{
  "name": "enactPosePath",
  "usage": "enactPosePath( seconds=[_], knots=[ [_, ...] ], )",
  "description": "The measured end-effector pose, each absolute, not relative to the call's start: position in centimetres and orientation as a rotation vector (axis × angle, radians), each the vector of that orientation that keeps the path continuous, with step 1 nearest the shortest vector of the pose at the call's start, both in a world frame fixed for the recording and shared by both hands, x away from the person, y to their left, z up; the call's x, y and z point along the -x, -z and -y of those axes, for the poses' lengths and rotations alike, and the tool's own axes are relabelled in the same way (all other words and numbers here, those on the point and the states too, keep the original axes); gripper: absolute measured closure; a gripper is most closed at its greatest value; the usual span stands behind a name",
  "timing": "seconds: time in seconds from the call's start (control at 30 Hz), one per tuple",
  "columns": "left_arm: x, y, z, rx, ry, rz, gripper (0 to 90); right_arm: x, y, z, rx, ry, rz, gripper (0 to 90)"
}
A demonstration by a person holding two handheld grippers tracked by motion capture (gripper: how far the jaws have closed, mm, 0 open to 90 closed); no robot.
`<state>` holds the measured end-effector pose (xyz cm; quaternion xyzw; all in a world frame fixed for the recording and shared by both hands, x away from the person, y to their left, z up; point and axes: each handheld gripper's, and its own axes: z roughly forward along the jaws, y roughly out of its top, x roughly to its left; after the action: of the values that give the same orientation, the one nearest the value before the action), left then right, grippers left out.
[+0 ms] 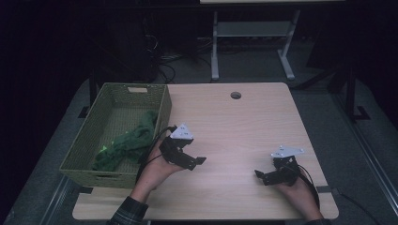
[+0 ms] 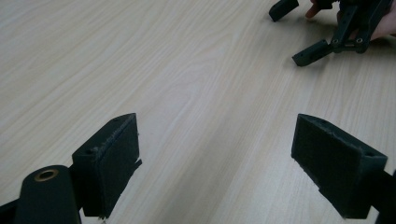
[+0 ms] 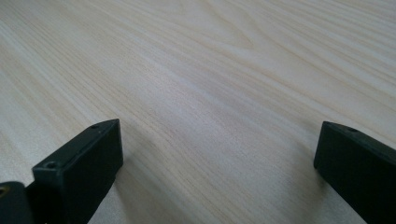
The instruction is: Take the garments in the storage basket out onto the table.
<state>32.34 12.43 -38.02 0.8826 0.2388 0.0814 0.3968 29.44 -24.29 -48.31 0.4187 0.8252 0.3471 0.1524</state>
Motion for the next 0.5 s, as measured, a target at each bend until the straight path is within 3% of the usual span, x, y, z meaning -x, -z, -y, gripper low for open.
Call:
enactPosePath(
  seconds=[0.5],
  knots=[
    [-33.3, 35.6, -13.6, -2.245, -0.223, -0.602, 14.8, -29.4, 48.3, 24.3, -1.201, -0.996, -2.367, 1.0]
  ],
)
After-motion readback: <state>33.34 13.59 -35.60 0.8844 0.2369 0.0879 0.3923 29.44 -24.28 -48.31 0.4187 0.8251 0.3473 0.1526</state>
